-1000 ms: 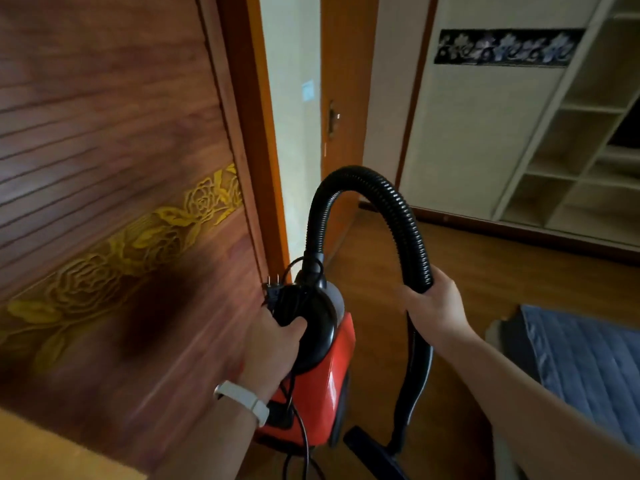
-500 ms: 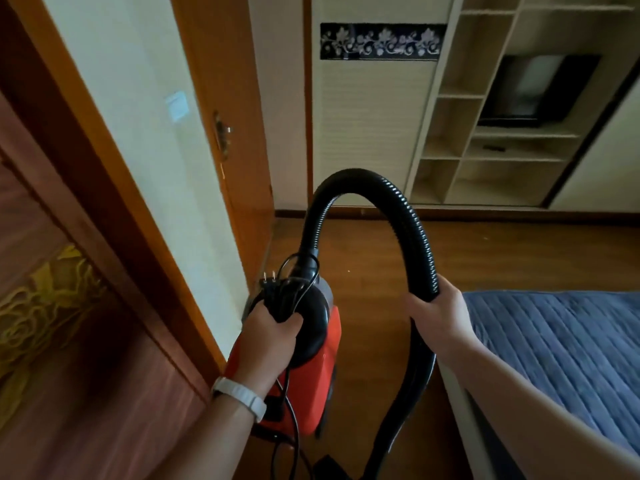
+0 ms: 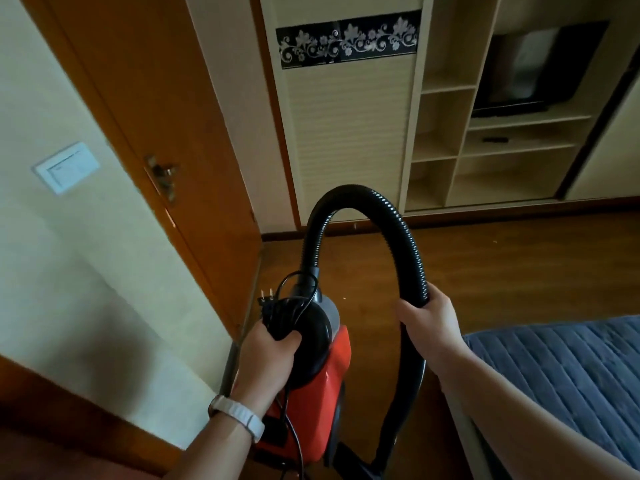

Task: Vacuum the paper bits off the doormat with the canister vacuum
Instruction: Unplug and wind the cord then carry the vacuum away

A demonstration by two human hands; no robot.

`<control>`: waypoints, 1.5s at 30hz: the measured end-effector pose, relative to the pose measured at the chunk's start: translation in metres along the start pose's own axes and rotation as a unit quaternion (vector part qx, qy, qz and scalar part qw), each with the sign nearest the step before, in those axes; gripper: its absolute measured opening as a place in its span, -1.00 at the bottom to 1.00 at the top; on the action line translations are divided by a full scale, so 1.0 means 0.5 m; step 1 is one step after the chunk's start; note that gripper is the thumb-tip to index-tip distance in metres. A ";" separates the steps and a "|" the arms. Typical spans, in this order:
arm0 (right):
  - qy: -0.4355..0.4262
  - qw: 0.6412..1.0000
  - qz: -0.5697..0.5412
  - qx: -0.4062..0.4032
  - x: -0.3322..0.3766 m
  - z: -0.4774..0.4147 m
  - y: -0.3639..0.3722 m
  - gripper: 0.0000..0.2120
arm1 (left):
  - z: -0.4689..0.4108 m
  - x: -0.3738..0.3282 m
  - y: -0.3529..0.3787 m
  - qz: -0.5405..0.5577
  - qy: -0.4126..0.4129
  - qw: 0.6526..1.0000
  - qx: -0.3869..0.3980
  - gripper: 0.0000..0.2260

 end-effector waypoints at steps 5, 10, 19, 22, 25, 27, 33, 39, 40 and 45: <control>-0.012 1.000 -0.011 0.007 0.034 -0.137 -0.020 -0.85 | -0.112 -0.082 0.056 0.016 0.025 1.000 0.000 -0.93; -0.027 0.999 0.017 0.003 0.052 -0.267 -0.024 -0.84 | -0.240 -0.141 0.097 0.023 0.056 0.998 0.000 -0.93; -0.007 0.995 0.053 -0.083 0.062 -0.546 0.005 -0.86 | -0.575 -0.170 0.211 0.000 0.074 0.992 0.104 -0.91; 0.014 0.991 0.057 -0.119 0.071 -0.642 0.024 -0.86 | -0.702 -0.190 0.247 0.000 0.058 0.987 0.150 -0.78; 0.017 0.986 0.060 -0.153 0.089 -0.716 0.029 -0.85 | -0.801 -0.228 0.280 0.004 0.054 0.982 0.180 -0.80; 0.017 0.981 0.057 -0.185 0.101 -0.764 0.025 -0.85 | -0.870 -0.258 0.307 -0.010 0.070 0.979 0.191 -0.84; -0.023 0.962 0.025 -0.270 0.122 -0.862 -0.032 -0.83 | -0.991 -0.356 0.411 -0.026 0.101 0.969 0.226 -0.86; -0.038 0.951 -0.006 -0.306 0.076 -0.989 -0.137 -0.83 | -1.065 -0.438 0.567 -0.068 0.121 0.958 0.251 -0.87; -0.035 0.950 -0.019 -0.309 0.063 -1.017 -0.157 -0.83 | -1.077 -0.449 0.599 -0.070 0.119 0.957 0.255 -0.88; -0.004 0.953 -0.033 -0.302 0.005 -1.173 -0.277 -0.84 | -1.155 -0.521 0.781 -0.080 0.076 0.961 0.254 -0.80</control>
Point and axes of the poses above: each hand's wrist, its own z-axis away from the middle knuckle, its own y-axis out of the palm, x = y × z, the point moved 4 cm from there along -z, towards the middle knuckle, and after that the axes turned 2 degrees about x, right-handed, at the moved point
